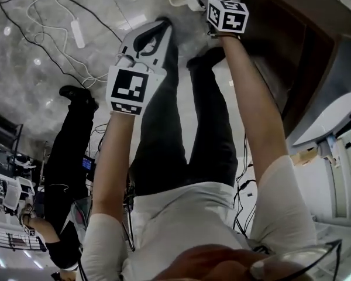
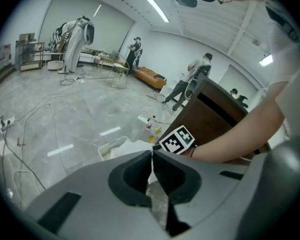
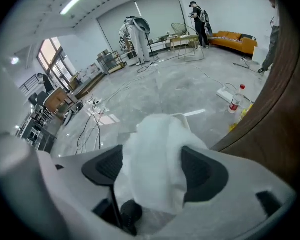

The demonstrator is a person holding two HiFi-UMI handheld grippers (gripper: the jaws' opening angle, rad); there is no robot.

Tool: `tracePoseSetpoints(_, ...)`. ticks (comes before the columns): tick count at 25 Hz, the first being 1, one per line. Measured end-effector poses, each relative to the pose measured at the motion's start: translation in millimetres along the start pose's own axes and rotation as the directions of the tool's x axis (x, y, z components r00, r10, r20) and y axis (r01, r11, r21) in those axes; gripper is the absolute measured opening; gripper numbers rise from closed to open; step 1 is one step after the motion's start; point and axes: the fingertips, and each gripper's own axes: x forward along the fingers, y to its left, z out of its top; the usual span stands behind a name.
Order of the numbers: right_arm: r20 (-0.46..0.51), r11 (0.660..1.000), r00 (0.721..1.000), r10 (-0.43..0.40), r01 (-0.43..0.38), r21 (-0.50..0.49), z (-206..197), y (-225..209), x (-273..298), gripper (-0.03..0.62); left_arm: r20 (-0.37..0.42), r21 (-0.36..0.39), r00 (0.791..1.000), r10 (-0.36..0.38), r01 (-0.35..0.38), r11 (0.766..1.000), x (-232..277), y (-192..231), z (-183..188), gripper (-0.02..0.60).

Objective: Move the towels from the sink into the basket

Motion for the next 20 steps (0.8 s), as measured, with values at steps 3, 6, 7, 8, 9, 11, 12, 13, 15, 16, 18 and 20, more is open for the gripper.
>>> tracePoseSetpoints(3, -0.018, 1.0, 1.0, -0.002, 0.001, -0.03, -15.5, -7.1, 9.4, 0.379, -0.036, -0.006, 0.999, 0.0, -0.001, 1.0, 13.3, 8.0, -27.9, 0.011)
tracePoseSetpoints(6, -0.031, 0.998, 1.0, 0.005, -0.007, -0.056, -25.0, -7.4, 6.4, 0.394, -0.057, -0.015, 0.998, 0.002, -0.003, 1.0, 14.8, 12.8, -43.1, 0.011)
tracePoseSetpoints(7, -0.036, 0.998, 0.999, 0.006, -0.008, -0.059, -27.6, -7.4, 3.8, 0.396, -0.063, -0.018, 0.998, 0.003, -0.004, 1.0, 13.9, 13.4, -46.1, 0.011)
tracePoseSetpoints(8, -0.042, 0.998, 0.999, 0.007, -0.009, -0.059, -29.7, -7.5, 0.5, 0.397, -0.069, -0.019, 0.998, 0.004, -0.005, 1.0, 12.9, 13.5, -48.2, 0.011)
tracePoseSetpoints(9, -0.046, 0.998, 0.999, 0.007, -0.01, -0.059, -30.8, -7.5, -3.2, 0.397, -0.074, -0.019, 0.997, 0.005, -0.006, 1.0, 12.0, 13.5, -49.5, 0.011)
tracePoseSetpoints(11, -0.05, 0.998, 0.999, 0.008, -0.011, -0.055, -30.4, -6.7, -11.7, 0.397, -0.085, -0.014, 0.996, 0.006, -0.007, 1.0, 9.9, 13.3, -49.2, 0.011)
tracePoseSetpoints(12, -0.05, 0.998, 0.999, 0.009, -0.012, -0.054, -29.3, -5.7, -16.8, 0.394, -0.087, -0.01, 0.996, 0.007, -0.008, 1.0, 8.4, 12.6, -47.3, 0.011)
tracePoseSetpoints(13, -0.051, 0.998, 0.999, 0.01, -0.013, -0.057, -27.8, -4.2, -22.9, 0.388, -0.088, -0.007, 0.996, 0.007, -0.008, 1.0, 6.6, 11.2, -44.4, 0.011)
tracePoseSetpoints(15, -0.046, 0.998, 0.999, 0.013, -0.016, -0.065, -22.3, -0.2, -38.9, 0.37, -0.085, -0.003, 0.996, 0.006, -0.007, 1.0, 1.8, 5.5, -35.9, 0.011)
tracePoseSetpoints(16, -0.038, 0.998, 0.999, 0.016, -0.018, -0.067, -18.0, 2.3, -48.6, 0.356, -0.083, -0.001, 0.997, 0.006, -0.006, 1.0, -1.0, 1.7, -30.7, 0.011)
tracePoseSetpoints(18, -0.011, 0.997, 1.0, 0.026, -0.027, -0.066, -6.2, 9.2, -69.6, 0.347, -0.075, 0.002, 0.997, 0.005, -0.005, 1.0, -7.5, -6.3, -18.8, 0.011)
tracePoseSetpoints(20, 0.02, 0.997, 0.999, 0.04, -0.039, -0.071, 7.8, 18.4, -92.0, 0.324, -0.065, 0.001, 0.998, 0.005, -0.005, 1.0, -15.5, -14.9, -5.2, 0.011)
